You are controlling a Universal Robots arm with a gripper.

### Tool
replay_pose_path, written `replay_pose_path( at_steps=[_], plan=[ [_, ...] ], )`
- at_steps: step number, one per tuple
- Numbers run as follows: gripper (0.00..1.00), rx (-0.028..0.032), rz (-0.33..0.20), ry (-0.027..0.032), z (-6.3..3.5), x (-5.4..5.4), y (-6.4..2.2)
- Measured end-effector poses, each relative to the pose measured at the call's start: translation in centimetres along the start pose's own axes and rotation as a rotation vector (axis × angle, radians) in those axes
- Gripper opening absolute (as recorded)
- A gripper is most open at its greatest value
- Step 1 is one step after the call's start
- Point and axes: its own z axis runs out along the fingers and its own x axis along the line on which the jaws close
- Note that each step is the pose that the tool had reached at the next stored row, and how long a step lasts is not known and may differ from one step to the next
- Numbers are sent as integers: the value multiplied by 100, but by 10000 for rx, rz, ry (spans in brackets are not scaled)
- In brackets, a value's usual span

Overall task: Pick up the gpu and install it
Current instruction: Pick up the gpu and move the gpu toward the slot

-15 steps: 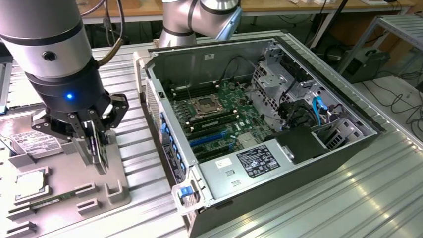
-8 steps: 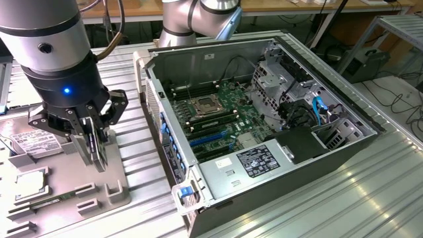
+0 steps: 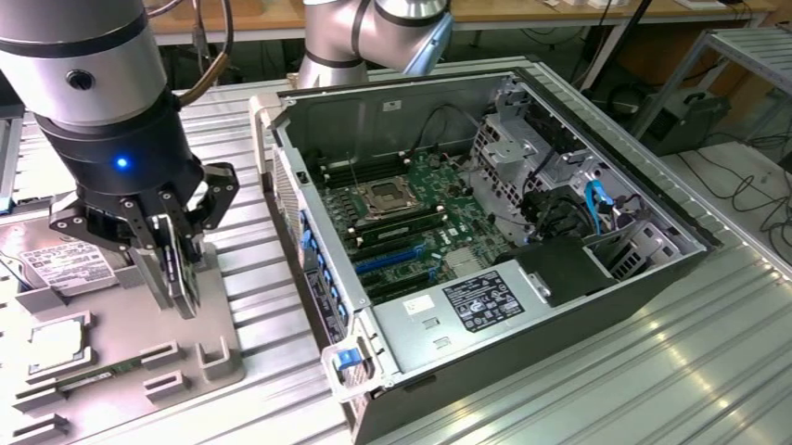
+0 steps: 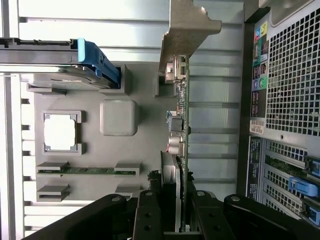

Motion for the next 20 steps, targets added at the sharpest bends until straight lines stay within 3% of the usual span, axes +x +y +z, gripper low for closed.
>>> replay_pose_path(
  at_steps=[20],
  plan=[
    [28, 0, 0, 1, -303, -8, 3]
  ],
)
